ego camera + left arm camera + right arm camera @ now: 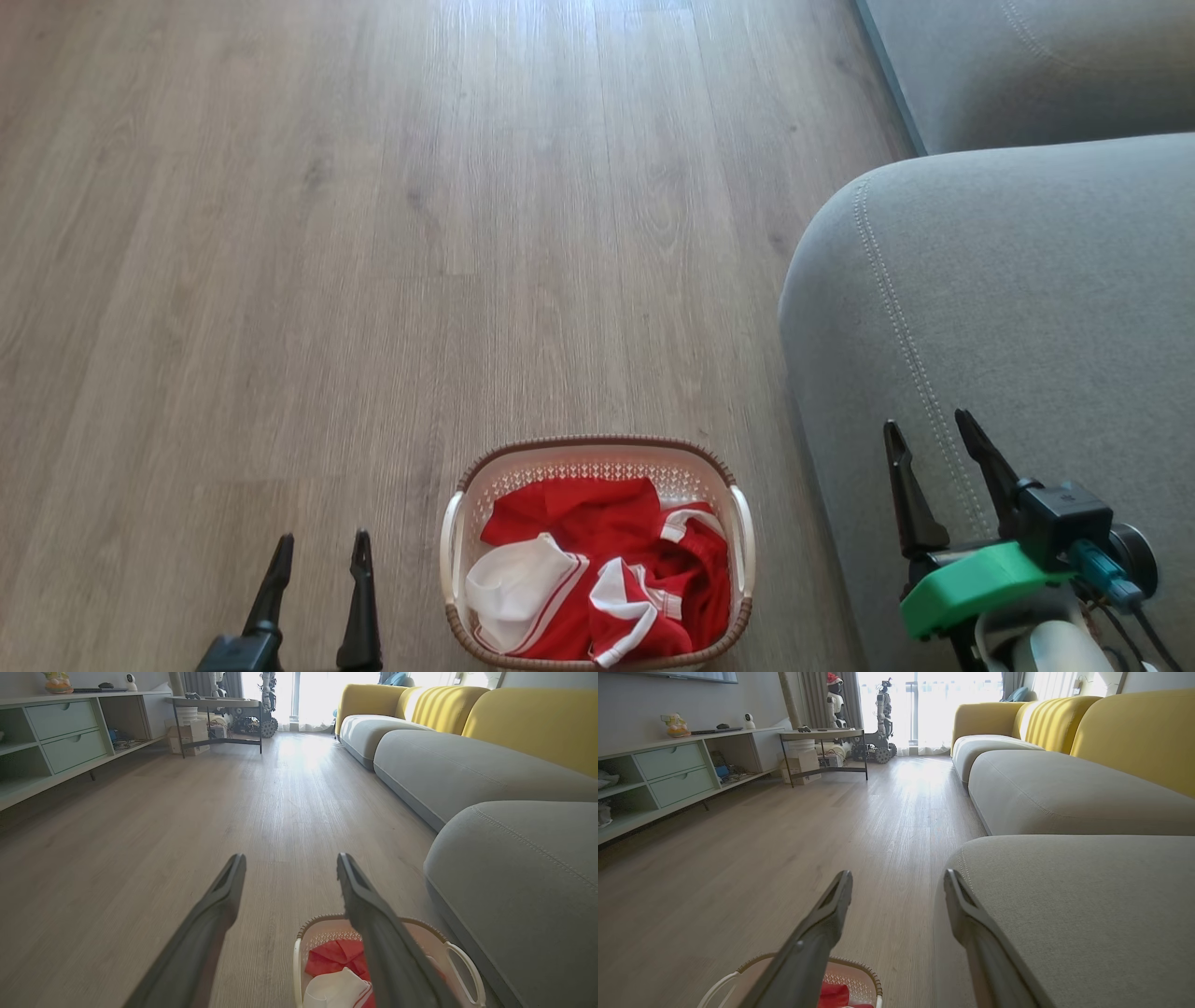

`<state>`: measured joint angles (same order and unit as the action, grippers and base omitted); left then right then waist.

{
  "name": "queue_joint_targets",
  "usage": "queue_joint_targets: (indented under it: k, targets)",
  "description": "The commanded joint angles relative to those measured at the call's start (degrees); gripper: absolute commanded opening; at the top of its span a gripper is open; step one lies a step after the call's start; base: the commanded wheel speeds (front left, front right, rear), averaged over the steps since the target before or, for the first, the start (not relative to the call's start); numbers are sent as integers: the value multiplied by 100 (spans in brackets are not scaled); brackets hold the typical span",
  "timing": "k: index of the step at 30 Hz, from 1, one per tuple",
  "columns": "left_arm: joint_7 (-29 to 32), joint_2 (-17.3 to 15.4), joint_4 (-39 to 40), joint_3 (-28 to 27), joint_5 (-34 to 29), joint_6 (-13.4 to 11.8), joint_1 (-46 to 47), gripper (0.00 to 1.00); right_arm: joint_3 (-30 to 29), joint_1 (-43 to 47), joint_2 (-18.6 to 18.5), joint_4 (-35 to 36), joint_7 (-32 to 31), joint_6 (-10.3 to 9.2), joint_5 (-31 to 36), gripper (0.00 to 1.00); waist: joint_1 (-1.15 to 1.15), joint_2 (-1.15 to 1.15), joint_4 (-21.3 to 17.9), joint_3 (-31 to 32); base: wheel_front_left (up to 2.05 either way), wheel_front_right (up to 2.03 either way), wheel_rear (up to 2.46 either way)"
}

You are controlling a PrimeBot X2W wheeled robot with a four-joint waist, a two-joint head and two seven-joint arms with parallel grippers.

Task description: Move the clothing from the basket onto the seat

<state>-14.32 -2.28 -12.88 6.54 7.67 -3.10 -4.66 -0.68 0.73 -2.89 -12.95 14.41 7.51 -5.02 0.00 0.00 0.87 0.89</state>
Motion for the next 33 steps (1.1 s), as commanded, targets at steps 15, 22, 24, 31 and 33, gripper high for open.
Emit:
queue_joint_targets:
  k: [15,22,24,31,33]
  targets:
    - [-68,-102,-535,271,-267,301,1024,100,-279,-584,2,612,59,-2,167,100,0,0,-13,-860,0,0,0]
    - [-68,-87,-1377,581,-348,468,1946,100,-442,-1101,2,944,59,-2,244,100,0,0,-180,-1701,0,0,0]
    - [-68,-82,-1667,685,-380,501,2229,100,-458,-1281,2,1040,59,-2,240,100,0,0,-249,-1981,0,0,0]
    - [-68,-69,-2636,1057,-480,614,3239,100,-510,-1885,2,1425,59,-2,208,100,0,0,-480,-2935,0,0,0]
    - [-68,-67,-2916,1168,-509,645,3513,100,-496,-2038,2,1541,59,-2,193,100,0,0,-556,-3200,0,0,0]
